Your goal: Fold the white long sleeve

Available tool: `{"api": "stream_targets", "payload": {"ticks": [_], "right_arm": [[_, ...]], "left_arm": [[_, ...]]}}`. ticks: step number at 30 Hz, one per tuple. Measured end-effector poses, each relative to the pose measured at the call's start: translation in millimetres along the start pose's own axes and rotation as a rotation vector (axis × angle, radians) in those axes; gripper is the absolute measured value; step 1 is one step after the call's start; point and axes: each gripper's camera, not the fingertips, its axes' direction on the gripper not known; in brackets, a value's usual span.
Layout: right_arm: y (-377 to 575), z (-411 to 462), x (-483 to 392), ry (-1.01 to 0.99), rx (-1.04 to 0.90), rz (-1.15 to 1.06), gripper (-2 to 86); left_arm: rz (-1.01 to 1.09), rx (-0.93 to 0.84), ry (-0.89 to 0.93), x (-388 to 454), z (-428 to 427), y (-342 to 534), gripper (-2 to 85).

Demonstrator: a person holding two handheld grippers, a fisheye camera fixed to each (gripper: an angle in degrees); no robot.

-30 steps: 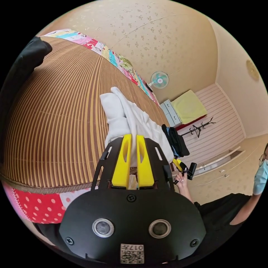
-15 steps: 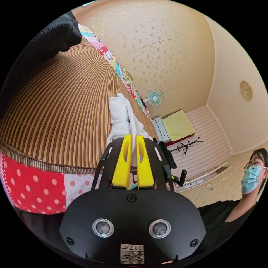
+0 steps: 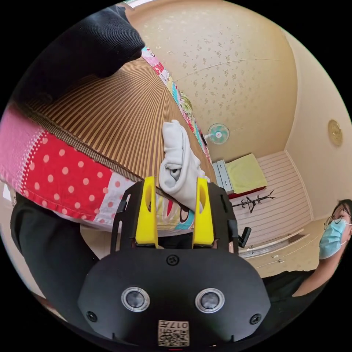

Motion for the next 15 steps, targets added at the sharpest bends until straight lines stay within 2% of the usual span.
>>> {"api": "stream_targets", "payload": {"ticks": [2, 7, 10, 15], "right_arm": [[-7.2, -11.7, -17.0, -0.053, 0.065, -0.012, 7.9], [-50.3, 3.7, -75.0, -0.2, 0.039, -0.126, 8.5], [-87.5, 36.6, -122.8, -0.307, -0.073, -0.207, 9.8], [-148.0, 94.1, -214.1, -0.379, -0.259, -0.312, 13.1]], "left_arm": [[0.0, -0.055, -0.024, 2.9, 10.8, 6.2, 15.7], [-0.056, -0.095, 0.024, -8.3, 38.9, 10.5, 12.0], [-0.092, -0.052, 0.007, -11.4, 40.0, 14.8, 7.7], [0.04, 0.022, -0.011, 27.0, 38.5, 24.9, 5.9]]}}
